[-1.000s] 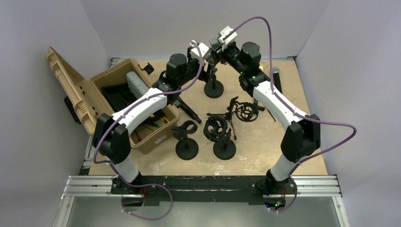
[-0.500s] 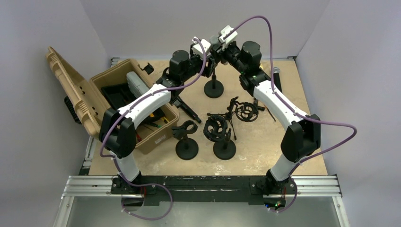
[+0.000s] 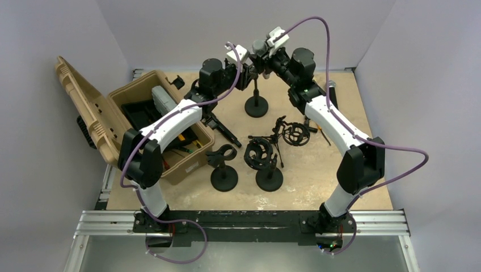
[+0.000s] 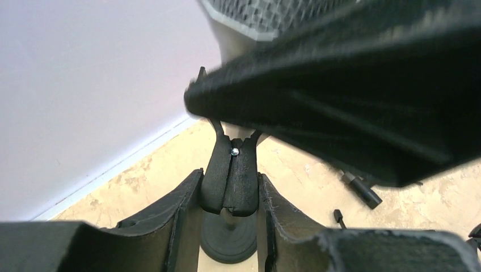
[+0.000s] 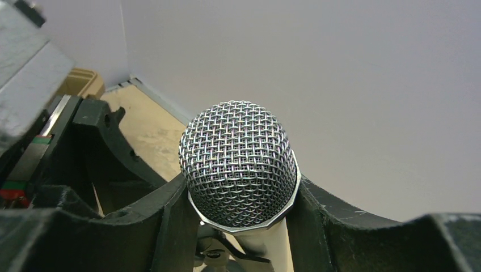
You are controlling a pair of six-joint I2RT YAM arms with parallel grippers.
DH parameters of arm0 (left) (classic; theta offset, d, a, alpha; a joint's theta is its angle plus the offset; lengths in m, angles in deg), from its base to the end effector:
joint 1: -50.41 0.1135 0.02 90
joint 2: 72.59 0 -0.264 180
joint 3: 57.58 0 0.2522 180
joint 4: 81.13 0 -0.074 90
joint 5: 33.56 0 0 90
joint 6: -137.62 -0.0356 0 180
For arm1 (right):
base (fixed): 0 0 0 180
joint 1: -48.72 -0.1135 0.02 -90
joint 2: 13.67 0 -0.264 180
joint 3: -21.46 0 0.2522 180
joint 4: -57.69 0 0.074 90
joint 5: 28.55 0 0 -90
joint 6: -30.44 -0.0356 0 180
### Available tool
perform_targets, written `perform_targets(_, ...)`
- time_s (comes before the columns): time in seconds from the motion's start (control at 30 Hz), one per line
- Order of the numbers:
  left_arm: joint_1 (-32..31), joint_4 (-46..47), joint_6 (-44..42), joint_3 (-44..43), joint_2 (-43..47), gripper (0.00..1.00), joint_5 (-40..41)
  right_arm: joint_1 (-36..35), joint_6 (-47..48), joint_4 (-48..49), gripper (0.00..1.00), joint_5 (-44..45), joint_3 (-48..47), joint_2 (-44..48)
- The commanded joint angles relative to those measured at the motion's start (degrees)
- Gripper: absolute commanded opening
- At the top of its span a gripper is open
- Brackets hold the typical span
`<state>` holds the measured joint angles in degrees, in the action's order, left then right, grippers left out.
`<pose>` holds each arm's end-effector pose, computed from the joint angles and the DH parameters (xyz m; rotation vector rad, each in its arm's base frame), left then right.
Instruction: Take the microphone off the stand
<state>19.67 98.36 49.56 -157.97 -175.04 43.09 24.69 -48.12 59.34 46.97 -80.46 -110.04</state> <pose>0.3718 -0.2307 0.3574 0.5858 1.5435 -0.6256 0.3689 0.1742 0.4139 -0.6382 1.3123 0.3620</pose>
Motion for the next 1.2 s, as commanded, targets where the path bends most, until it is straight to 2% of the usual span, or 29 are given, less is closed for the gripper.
perform_targets(0.0,0.60,-1.41,3.52,1.39,3.35,0.00,-3.10,3.04,-8.86,7.84,0.00,3.35,-2.82,3.67)
perform_targets(0.07,0.60,-1.66,3.86,2.48,4.02,0.00,-3.07,4.43,-12.48,8.80,0.00,6.80,-3.18,5.18)
perform_targets(0.1,0.63,-2.18,3.94,2.61,4.09,0.00,-2.91,5.38,-14.19,9.76,0.00,5.85,-3.05,6.28)
perform_targets(0.2,0.60,-3.14,3.87,2.89,4.10,0.00,-3.09,8.04,-18.86,14.45,0.00,-3.97,-2.03,10.10)
perform_targets(0.27,0.62,-2.90,3.97,2.98,3.73,0.00,-3.87,8.26,-21.04,16.37,0.00,-5.17,-1.90,12.68)
perform_targets(0.33,0.60,-3.39,4.27,2.41,3.38,0.00,-4.35,8.21,-22.79,15.26,0.00,3.26,-2.42,14.57)
perform_targets(0.47,0.66,-6.62,5.43,0.29,2.91,0.00,-4.20,8.62,-21.21,7.07,0.00,38.52,-3.02,14.26)
perform_targets(0.53,0.68,-8.39,6.22,-1.50,2.59,0.00,-4.44,11.01,-20.54,4.15,0.00,44.64,-0.84,12.48)
perform_targets(0.6,0.83,-10.69,7.72,-3.58,2.40,0.00,-4.00,14.35,-22.26,0.06,0.00,43.50,0.50,9.95)
perform_targets(0.73,1.18,-17.02,10.48,-8.44,2.28,0.00,-4.42,17.67,-21.96,-4.17,0.00,33.56,1.70,4.78)
perform_targets(0.93,1.14,-20.64,12.28,-10.21,3.42,0.00,-4.06,17.71,-19.89,-13.79,0.00,18.94,-8.00,-7.19)
perform_targets(1.17,1.13,-24.09,12.57,-10.77,3.48,0.00,-3.76,17.70,-19.70,-18.59,0.00,14.60,-13.41,-16.59)
